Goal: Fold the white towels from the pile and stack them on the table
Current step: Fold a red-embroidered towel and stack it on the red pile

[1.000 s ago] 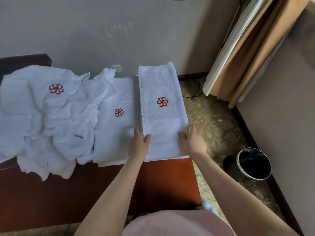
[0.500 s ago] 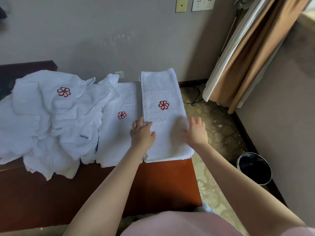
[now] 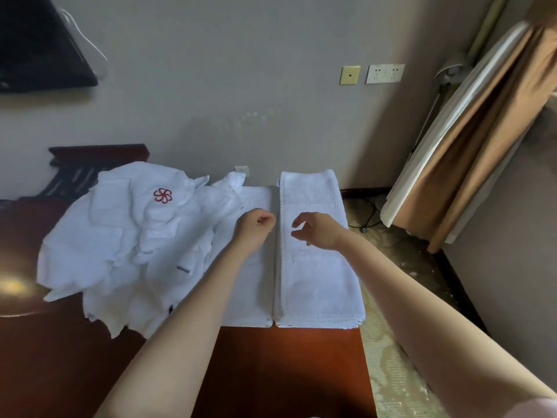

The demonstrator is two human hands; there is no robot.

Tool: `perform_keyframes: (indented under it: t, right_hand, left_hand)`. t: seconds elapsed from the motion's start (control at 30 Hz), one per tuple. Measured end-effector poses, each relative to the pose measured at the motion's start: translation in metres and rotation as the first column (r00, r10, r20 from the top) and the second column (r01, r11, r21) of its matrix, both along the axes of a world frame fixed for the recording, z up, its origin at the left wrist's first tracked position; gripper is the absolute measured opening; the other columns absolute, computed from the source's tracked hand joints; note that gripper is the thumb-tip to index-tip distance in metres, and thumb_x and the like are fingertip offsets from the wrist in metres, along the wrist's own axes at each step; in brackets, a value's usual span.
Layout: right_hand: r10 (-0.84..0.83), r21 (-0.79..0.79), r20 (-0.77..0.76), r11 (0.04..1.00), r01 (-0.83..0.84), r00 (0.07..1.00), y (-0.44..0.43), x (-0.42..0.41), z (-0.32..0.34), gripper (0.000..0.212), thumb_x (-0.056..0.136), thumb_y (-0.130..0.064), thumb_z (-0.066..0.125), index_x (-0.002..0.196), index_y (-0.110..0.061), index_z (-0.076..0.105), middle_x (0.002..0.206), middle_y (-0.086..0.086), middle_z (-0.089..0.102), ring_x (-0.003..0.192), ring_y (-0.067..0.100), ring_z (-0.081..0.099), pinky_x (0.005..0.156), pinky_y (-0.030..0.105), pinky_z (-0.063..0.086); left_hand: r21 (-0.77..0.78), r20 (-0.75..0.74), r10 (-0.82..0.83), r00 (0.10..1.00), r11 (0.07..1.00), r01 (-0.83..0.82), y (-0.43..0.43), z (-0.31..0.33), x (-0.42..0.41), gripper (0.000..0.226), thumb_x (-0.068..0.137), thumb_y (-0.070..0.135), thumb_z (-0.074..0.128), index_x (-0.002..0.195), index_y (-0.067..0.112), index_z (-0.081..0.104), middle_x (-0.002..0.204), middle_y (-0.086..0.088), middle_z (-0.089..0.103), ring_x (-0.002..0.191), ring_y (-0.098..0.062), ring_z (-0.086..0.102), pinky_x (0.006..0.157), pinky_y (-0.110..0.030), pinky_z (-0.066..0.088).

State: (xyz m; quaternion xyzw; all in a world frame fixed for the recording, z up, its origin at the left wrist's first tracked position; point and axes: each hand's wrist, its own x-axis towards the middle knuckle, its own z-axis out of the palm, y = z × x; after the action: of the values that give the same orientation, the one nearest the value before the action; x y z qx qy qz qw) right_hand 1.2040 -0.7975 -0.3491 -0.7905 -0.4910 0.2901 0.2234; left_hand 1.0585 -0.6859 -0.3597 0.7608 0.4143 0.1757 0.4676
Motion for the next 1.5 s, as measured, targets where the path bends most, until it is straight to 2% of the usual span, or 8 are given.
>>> perform_keyframes:
  t: [0.17,0.37,0.47,0.6,1.03,1.3,1.33,1.5]
  right_hand:
    - [0.146,-0.134,0.060,0.981,-0.137,0.987,0.039,-0.014,0.012,0.030,0.092,-0.032,0.058,0.118,-0.015,0.058,0.108,0.002,0.062,0.082,0.017,0.062,0.059,0.019,0.040]
    - [0.260,-0.193,0.143,0.954,-0.231,0.955,0.083,-0.030,0.016,0.034,0.092,-0.033,0.059,0.121,-0.015,0.057,0.124,0.006,0.057,0.111,0.022,0.054,0.089,0.028,0.041]
    - [0.281,-0.191,0.136,0.948,-0.253,0.950,0.097,-0.039,0.014,0.033,0.093,-0.034,0.059,0.120,-0.015,0.058,0.122,0.006,0.058,0.111,0.022,0.054,0.088,0.027,0.041]
    - [0.288,-0.177,0.101,0.947,-0.268,0.952,0.101,-0.048,0.012,0.032,0.093,-0.032,0.059,0.119,-0.014,0.058,0.120,0.007,0.059,0.103,0.023,0.056,0.090,0.030,0.043]
    - [0.236,0.011,-0.032,0.972,-0.236,0.971,0.073,-0.043,0.026,0.023,0.091,-0.025,0.061,0.108,-0.009,0.063,0.102,0.003,0.061,0.072,0.020,0.064,0.076,0.029,0.050]
    - [0.251,0.095,-0.071,0.965,-0.244,0.965,0.095,-0.093,0.029,0.022,0.090,-0.027,0.061,0.106,-0.011,0.064,0.103,0.009,0.067,0.089,0.021,0.062,0.083,0.031,0.049]
    - [0.250,0.102,-0.078,0.965,-0.242,0.965,0.101,-0.100,0.032,0.022,0.090,-0.027,0.061,0.105,-0.012,0.063,0.103,0.009,0.067,0.087,0.021,0.061,0.084,0.032,0.049]
    - [0.227,0.109,-0.028,0.969,-0.222,0.974,0.144,-0.138,0.034,0.026,0.090,-0.028,0.064,0.110,-0.012,0.063,0.106,0.007,0.065,0.087,0.014,0.054,0.075,0.023,0.039]
  left_hand:
    - [0.106,-0.134,0.129,0.983,0.988,-0.115,0.036,-0.012,-0.045,0.013,0.088,0.013,0.054,0.079,0.012,0.064,0.080,-0.001,0.062,0.079,-0.018,0.055,0.060,-0.022,0.037]
    - [0.190,-0.268,0.272,0.924,0.955,-0.226,0.081,-0.019,-0.098,0.035,0.084,0.006,0.048,0.052,0.012,0.034,0.057,-0.005,0.034,0.060,-0.020,0.030,0.048,-0.030,0.022]
    - [0.142,-0.269,0.302,0.915,0.952,-0.272,0.087,-0.030,-0.109,0.023,0.087,0.005,0.051,0.067,-0.007,0.050,0.078,-0.027,0.056,0.072,-0.037,0.047,0.061,-0.033,0.034]
    - [0.100,-0.220,0.316,0.923,0.948,-0.301,0.082,-0.036,-0.109,0.015,0.089,0.010,0.053,0.078,0.006,0.063,0.087,-0.018,0.065,0.082,-0.024,0.056,0.073,-0.034,0.046]
    - [0.128,-0.209,0.204,0.956,0.975,-0.180,0.027,-0.014,-0.082,0.018,0.088,0.015,0.055,0.070,0.015,0.059,0.074,0.003,0.056,0.075,-0.016,0.052,0.060,-0.022,0.035]
    - [0.232,-0.242,0.336,0.910,0.931,-0.282,0.044,0.012,-0.148,0.025,0.087,0.010,0.051,0.071,0.018,0.035,0.067,-0.006,0.044,0.068,-0.018,0.041,0.064,-0.027,0.034]
    - [0.240,-0.240,0.359,0.902,0.922,-0.303,0.052,0.017,-0.158,0.024,0.087,0.010,0.051,0.070,-0.006,0.047,0.067,-0.005,0.045,0.069,-0.018,0.042,0.064,-0.028,0.033]
    - [0.209,-0.157,0.459,0.874,0.881,-0.425,0.111,0.026,-0.205,0.018,0.091,0.014,0.053,0.097,0.004,0.066,0.105,-0.013,0.064,0.097,-0.028,0.057,0.081,-0.030,0.044]
